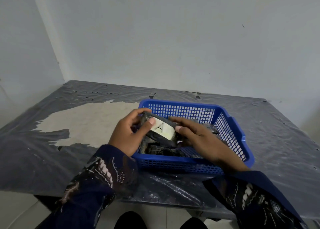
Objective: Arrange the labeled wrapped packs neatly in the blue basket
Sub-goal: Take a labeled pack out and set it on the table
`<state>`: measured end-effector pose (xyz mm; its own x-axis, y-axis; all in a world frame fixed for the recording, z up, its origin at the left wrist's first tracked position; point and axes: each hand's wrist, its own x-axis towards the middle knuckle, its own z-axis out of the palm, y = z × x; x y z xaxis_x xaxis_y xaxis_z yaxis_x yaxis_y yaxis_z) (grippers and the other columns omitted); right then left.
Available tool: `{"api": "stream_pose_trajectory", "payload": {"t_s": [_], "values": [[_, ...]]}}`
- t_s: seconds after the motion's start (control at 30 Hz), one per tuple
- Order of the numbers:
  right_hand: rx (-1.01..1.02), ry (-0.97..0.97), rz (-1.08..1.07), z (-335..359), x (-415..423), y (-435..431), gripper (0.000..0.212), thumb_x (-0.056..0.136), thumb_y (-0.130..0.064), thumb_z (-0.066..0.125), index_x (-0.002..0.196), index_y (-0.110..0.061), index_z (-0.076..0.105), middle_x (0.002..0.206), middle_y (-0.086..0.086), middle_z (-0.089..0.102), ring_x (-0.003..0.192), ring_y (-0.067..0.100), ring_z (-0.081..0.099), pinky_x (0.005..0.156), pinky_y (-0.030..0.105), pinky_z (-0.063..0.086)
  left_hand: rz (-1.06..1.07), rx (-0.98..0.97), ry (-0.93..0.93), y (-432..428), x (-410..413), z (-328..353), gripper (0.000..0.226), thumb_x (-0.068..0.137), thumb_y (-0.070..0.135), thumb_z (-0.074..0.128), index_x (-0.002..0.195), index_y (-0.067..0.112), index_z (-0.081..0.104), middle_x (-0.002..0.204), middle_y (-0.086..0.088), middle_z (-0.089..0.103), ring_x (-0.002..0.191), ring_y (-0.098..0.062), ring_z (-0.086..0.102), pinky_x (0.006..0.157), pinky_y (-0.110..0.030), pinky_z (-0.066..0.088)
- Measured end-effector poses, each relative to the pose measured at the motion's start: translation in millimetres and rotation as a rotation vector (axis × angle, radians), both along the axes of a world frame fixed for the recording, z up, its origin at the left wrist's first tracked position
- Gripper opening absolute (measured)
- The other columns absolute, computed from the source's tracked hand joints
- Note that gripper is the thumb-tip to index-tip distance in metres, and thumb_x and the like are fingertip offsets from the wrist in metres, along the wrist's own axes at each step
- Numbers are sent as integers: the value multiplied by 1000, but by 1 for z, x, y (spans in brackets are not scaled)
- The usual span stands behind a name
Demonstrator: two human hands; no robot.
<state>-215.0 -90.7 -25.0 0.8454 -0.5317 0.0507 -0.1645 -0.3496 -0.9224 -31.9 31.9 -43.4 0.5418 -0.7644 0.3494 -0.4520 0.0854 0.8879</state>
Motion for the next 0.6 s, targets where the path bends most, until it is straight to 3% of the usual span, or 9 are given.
{"api": "stream_pose_trajectory", "payload": {"t_s": [0.1, 0.2, 0.3, 0.43, 0.6], "values": [[-324, 21, -51, -12, 8, 14, 40, 100, -43, 51, 137, -29, 45, 117, -14, 58, 89, 6, 65, 77, 26, 56, 199, -65, 86, 13, 32, 3, 23, 93, 39, 56, 114, 32, 63, 104, 7, 68, 92, -9, 62, 76, -25, 50], [-636, 130, -25, -31, 16, 35, 25, 97, -56, 49, 108, -34, 48, 94, -15, 57, 80, 6, 57, 63, 26, 46, 463, 4, 88, 21, 70, -9, 34, 98, 41, 45, 123, 23, 59, 108, 0, 63, 99, -18, 59, 77, -26, 41], [-876, 268, -81, -45, 25, 49, 37, 100, -62, 32, 84, -32, 44, 73, -10, 51, 64, 10, 49, 53, 32, 36, 580, 208, 94, 19, 96, -39, 39, 100, 38, 42, 127, 14, 53, 120, -11, 61, 107, -29, 57, 84, -29, 38], [-986, 293, -199, -52, 26, 56, 46, 100, -63, 16, 80, -30, 42, 72, -8, 52, 63, 13, 50, 56, 38, 45, 672, 578, -59, 19, 113, -76, 44, 100, 46, 33, 130, 17, 45, 120, -18, 61, 109, -40, 54, 98, -44, 37], [-1029, 256, -246, -61, 27, 55, 43, 101, -62, 20, 79, -32, 43, 67, -8, 52, 59, 12, 50, 51, 34, 43, 804, 705, -352, 24, 128, -96, 48, 100, 45, 30, 124, 10, 53, 124, -17, 55, 116, -36, 43, 99, -49, 28]]}}
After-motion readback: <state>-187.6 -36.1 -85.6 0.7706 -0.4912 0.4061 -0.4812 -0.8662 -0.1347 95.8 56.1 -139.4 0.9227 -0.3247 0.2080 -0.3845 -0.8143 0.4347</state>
